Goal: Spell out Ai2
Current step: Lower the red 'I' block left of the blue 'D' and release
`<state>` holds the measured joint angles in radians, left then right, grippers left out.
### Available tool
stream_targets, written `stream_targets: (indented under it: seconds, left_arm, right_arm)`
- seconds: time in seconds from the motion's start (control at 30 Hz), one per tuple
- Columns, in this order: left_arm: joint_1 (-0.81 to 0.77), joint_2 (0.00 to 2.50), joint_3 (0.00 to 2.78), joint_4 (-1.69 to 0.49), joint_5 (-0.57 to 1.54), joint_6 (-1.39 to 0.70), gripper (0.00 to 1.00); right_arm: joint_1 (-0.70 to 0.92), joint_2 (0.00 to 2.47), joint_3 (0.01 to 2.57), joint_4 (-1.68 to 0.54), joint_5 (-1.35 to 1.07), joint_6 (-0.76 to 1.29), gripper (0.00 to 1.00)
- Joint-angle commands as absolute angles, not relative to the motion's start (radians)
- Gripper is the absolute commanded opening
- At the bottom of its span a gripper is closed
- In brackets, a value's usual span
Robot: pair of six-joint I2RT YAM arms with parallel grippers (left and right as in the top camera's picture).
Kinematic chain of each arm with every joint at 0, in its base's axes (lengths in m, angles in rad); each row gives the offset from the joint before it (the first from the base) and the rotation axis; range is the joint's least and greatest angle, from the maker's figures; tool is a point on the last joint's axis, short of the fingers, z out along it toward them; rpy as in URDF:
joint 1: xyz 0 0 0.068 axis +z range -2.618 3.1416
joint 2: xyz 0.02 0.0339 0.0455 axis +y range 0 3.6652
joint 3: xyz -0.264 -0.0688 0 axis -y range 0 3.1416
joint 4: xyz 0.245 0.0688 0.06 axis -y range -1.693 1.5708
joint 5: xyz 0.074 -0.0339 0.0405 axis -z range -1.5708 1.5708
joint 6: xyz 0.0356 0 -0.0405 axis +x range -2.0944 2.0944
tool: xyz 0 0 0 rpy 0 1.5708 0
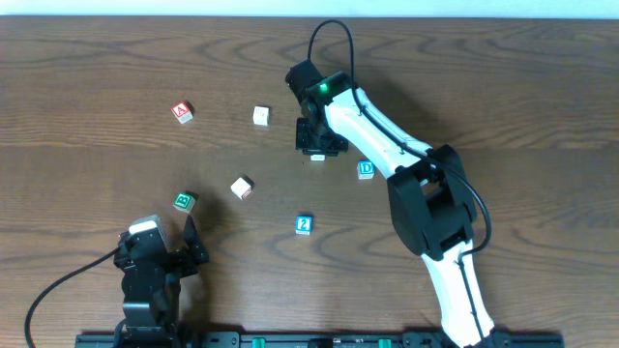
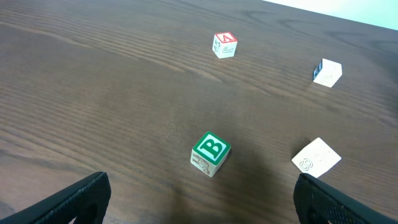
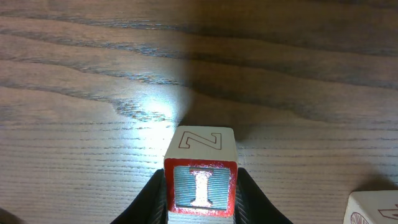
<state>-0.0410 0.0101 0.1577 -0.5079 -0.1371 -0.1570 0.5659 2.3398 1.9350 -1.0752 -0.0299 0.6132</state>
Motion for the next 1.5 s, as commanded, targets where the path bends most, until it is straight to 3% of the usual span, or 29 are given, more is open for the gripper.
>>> stream_targets:
  seconds: [0.0, 0.3, 0.7, 0.8, 1.03, 1.47]
  left_arm:
    - [-0.038, 0.006, 0.14, -0.506, -0.14, -0.15, 0.96]
    - [-0.038, 0.006, 0.14, -0.506, -0.14, -0.15, 0.95]
    - [-0.038, 0.006, 0.14, -0.506, -0.14, -0.15, 0.95]
    - [-0.038, 0.006, 0.14, -0.506, -0.14, -0.15, 0.95]
    - [-0.038, 0.006, 0.14, -0.506, -0.14, -0.15, 0.96]
    - [-0.038, 0.006, 0.14, -0.506, -0.14, -0.15, 0.95]
  right_arm:
    - [0.566, 2.353, 1.903, -1.077, -0.048, 0.593, 0.09]
    - [0.566, 2.353, 1.903, -1.077, -0.048, 0.586, 0.25]
    - [0.566, 2.353, 1.903, -1.077, -0.048, 0.578, 0.35]
    - [0.566, 2.353, 1.903, -1.076, -0.028, 0.577, 0.44]
    - [0.56, 2.353, 1.903, -1.058, -0.026, 0.574, 0.52]
    - [0.512, 2.353, 1.904, -0.902, -0.026, 0.515, 0.55]
